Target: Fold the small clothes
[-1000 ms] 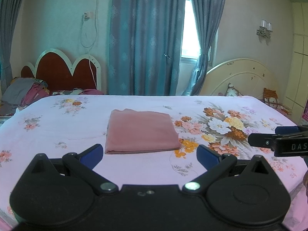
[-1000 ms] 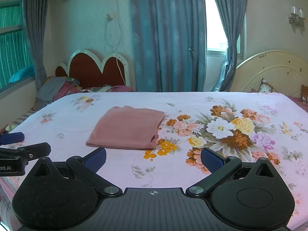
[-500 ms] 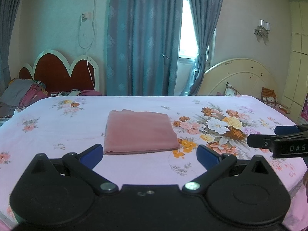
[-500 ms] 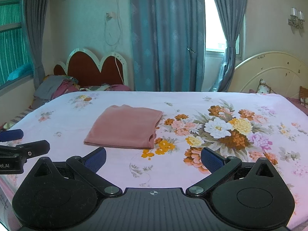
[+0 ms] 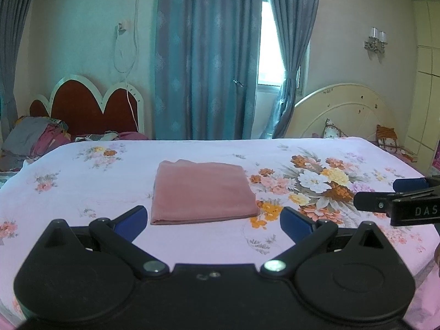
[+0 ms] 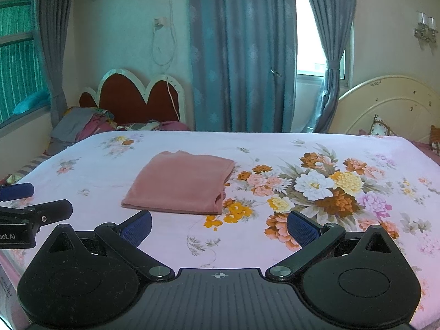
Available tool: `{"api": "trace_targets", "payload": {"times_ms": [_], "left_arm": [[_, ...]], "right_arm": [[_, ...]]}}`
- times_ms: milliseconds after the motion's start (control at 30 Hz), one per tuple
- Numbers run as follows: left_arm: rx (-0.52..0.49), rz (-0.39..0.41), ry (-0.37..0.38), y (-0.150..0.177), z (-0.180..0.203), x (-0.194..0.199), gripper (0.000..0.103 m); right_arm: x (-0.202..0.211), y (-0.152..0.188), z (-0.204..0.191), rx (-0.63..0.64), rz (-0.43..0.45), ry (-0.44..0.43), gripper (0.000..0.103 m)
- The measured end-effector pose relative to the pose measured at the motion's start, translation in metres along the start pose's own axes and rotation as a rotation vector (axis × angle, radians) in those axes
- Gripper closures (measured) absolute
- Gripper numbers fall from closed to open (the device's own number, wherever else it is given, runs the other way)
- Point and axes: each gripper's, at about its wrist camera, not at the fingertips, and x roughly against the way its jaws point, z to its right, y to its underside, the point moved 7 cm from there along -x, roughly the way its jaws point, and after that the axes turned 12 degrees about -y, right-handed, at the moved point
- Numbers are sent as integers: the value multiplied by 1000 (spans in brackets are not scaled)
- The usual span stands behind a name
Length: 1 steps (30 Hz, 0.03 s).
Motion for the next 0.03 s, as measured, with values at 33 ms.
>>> {"api": "trace_targets", "payload": {"times_ms": [33], "left_arm": [[1, -3, -1, -1, -1, -1, 1]], "right_arm": [[0, 0, 1, -1, 1, -2, 0]]}}
